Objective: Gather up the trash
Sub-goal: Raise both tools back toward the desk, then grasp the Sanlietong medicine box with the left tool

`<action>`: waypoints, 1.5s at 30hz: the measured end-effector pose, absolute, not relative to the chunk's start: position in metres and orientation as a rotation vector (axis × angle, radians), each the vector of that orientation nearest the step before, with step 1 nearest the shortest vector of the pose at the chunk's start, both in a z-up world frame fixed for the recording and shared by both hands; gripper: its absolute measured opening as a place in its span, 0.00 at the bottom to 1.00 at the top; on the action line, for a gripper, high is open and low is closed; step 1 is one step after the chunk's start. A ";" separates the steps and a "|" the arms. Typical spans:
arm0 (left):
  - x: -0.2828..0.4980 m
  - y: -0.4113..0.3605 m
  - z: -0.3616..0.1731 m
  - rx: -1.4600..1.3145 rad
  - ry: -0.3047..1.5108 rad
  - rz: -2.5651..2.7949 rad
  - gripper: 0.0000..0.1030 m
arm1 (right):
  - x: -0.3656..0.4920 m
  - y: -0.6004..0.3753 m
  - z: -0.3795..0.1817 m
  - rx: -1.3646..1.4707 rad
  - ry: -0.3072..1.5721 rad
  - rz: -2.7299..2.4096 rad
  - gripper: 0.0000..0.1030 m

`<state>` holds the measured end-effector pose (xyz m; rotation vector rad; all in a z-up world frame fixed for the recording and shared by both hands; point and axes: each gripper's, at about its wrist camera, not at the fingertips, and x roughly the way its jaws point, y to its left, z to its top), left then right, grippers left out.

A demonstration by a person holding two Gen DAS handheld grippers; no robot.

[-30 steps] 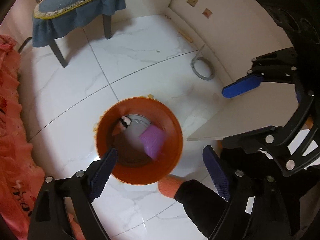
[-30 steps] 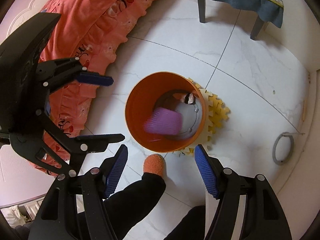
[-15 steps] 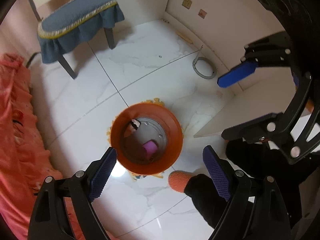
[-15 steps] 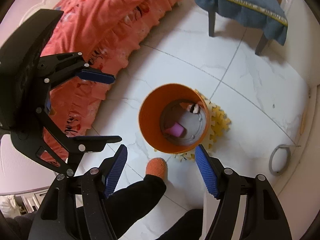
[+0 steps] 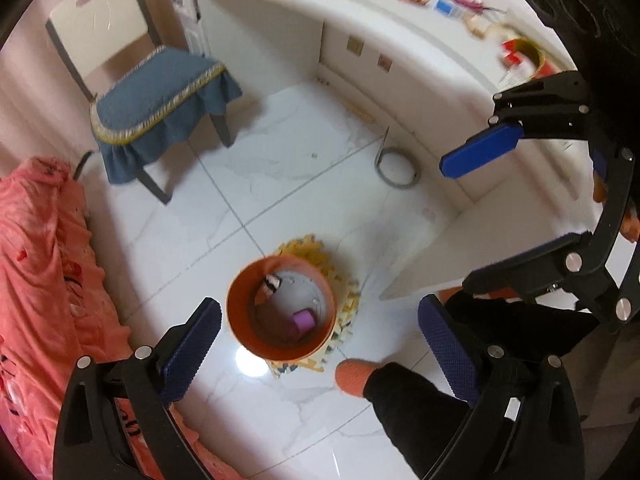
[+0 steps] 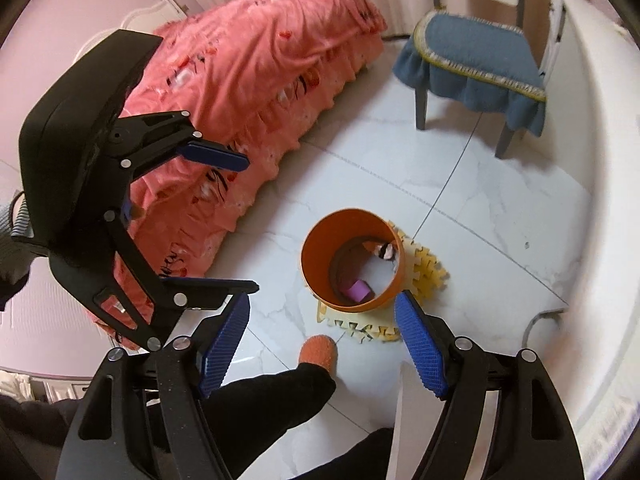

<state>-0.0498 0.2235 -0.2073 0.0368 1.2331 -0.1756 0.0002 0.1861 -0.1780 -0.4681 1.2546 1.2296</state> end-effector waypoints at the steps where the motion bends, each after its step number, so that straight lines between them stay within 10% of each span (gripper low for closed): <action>1: -0.049 0.216 -0.198 0.049 1.218 -0.179 0.94 | 0.002 0.178 -0.169 -0.457 1.242 1.229 0.73; 26: 0.007 0.028 -0.107 0.240 1.086 -0.438 0.94 | 0.057 -0.078 -0.070 -0.207 1.082 0.880 0.73; 45: 0.079 -0.031 -0.170 -0.010 1.279 -0.133 0.94 | 0.099 -0.159 -0.101 -0.176 1.128 0.892 0.73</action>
